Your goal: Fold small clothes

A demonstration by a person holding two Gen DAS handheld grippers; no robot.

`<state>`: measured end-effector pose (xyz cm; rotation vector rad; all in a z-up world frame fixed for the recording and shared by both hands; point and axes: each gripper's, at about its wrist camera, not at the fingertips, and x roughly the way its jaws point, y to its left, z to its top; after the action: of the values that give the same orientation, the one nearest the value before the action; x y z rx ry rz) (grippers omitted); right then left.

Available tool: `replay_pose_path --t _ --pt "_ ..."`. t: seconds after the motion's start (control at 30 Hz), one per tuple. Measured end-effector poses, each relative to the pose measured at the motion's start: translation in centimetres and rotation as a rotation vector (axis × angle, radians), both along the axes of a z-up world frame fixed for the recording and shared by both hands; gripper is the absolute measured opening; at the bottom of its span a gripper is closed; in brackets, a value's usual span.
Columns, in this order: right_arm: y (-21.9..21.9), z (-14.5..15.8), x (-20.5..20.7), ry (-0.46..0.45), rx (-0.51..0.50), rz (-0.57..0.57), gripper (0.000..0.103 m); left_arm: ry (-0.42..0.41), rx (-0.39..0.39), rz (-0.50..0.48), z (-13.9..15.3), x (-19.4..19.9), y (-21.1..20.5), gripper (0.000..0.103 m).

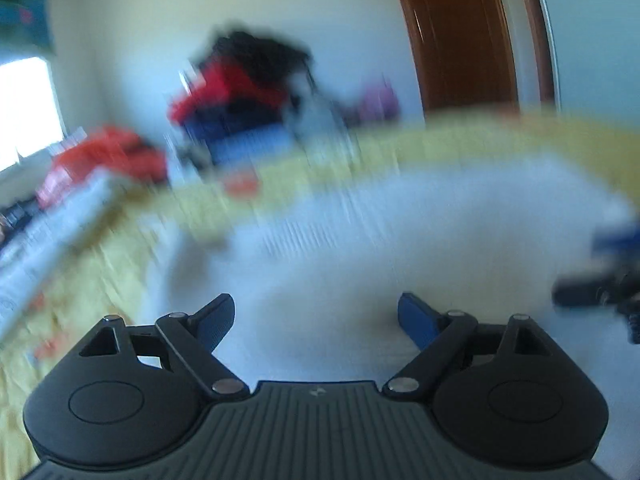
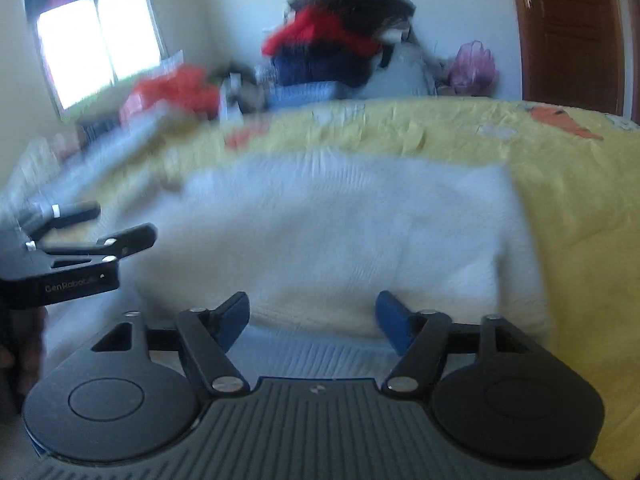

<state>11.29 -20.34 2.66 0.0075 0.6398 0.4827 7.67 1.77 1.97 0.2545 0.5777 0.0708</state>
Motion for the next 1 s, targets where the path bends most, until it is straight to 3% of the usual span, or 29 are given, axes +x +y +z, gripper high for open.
replay_pose_path --t 0.03,0.17,0.27,0.33,0.43,0.57,1.0 --pt "0.8 -0.4 -0.6 -0.037 -0.045 0.018 0.088 -0.016 -0.046 0.000 0.3 -0.2 0.6 0.090" --pt "1.9 -0.6 -1.9 -0.048 -0.120 0.029 0.093 0.051 -0.243 0.024 0.9 0.4 3.9 0.094" --pt "2.3 -1.0 -3.1 -0.039 -0.179 0.030 0.098 0.055 -0.244 0.063 1.6 -1.2 4.0 0.094" --pt "1.7 -0.8 -4.0 0.002 -0.152 0.004 0.098 0.053 -0.247 0.065 1.9 -3.5 3.5 0.095" --pt "0.6 -0.9 -5.3 0.019 -0.109 -0.011 0.098 0.150 -0.311 0.060 0.4 -5.1 3.8 0.096" --pt "0.4 -1.2 -7.0 0.021 -0.132 -0.017 0.101 0.128 -0.231 0.037 -0.5 -8.7 2.9 0.099" --pt "0.1 -1.3 -11.9 0.019 -0.173 -0.053 0.102 0.129 -0.237 0.078 -0.7 -13.7 2.6 0.101"
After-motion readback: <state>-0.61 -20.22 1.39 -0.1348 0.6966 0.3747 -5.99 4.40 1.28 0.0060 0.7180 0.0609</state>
